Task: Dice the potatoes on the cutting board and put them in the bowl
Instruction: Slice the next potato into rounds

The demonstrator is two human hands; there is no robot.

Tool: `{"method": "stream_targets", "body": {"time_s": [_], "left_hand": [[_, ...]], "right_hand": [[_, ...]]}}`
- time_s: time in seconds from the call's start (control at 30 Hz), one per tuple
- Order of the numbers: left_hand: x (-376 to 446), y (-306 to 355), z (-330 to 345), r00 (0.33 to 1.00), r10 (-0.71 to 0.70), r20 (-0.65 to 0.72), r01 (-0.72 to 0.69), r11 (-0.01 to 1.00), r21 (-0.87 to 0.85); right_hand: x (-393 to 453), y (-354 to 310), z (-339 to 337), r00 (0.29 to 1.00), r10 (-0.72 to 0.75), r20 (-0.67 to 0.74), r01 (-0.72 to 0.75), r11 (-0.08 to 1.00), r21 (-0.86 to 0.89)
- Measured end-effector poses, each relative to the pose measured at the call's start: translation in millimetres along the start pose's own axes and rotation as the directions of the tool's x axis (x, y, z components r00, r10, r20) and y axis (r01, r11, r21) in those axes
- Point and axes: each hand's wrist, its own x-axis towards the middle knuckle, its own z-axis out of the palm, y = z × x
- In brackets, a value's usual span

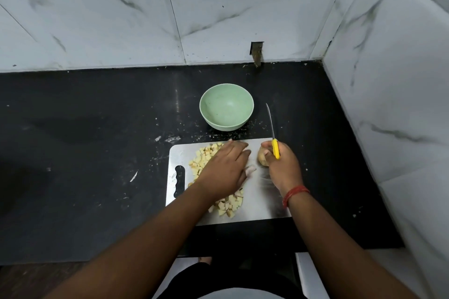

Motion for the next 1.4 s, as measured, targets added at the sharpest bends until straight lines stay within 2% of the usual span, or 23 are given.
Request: {"method": "stream_targets", "body": {"time_s": [0.1,0.17,0.4,0.57,0.83,1.03,1.2,1.4], "left_hand": [[9,-8,-6,0.987,-0.079,0.138,0.076,0.997,0.032],[7,-14,-3,0.98,-0.072,0.185,0.063,0.996,0.055],[-4,-13,-2,0.999,0.002,-0.032,-0.002,1.0,0.008],[-11,16,1,0.998,0.07,0.009,-0.07,0.997,-0.029],[-15,35,-2,0.997,-0.042,0.063,0.047,0.996,-0.077],[-7,49,-8,0.99,-0.101,0.102,0.117,0.979,-0.169],[-8,53,-12,0.985,-0.169,-0.04,0.169,0.986,0.011],[-21,56,-6,0.988,-0.156,-0.002,0.156,0.986,0.052]], "right_hand": [[-1,0,2,0.999,0.032,-0.014,-0.031,0.999,0.021],[-2,-1,3,0.999,0.03,-0.019,-0.03,0.999,-0.01],[-10,-3,11,0.999,0.027,-0.024,-0.028,0.999,-0.047],[-18,-10,10,0.996,0.087,-0.023,-0.085,0.993,0.082],[-26,-8,-8,0.98,0.167,0.105,-0.185,0.963,0.198],[-36,-4,-26,0.977,0.162,0.141,-0.187,0.966,0.18],[-46,-1,-35,0.97,0.144,0.193,-0.168,0.979,0.113],[-54,2,-34,0.971,0.158,0.178,-0.178,0.979,0.104]]}}
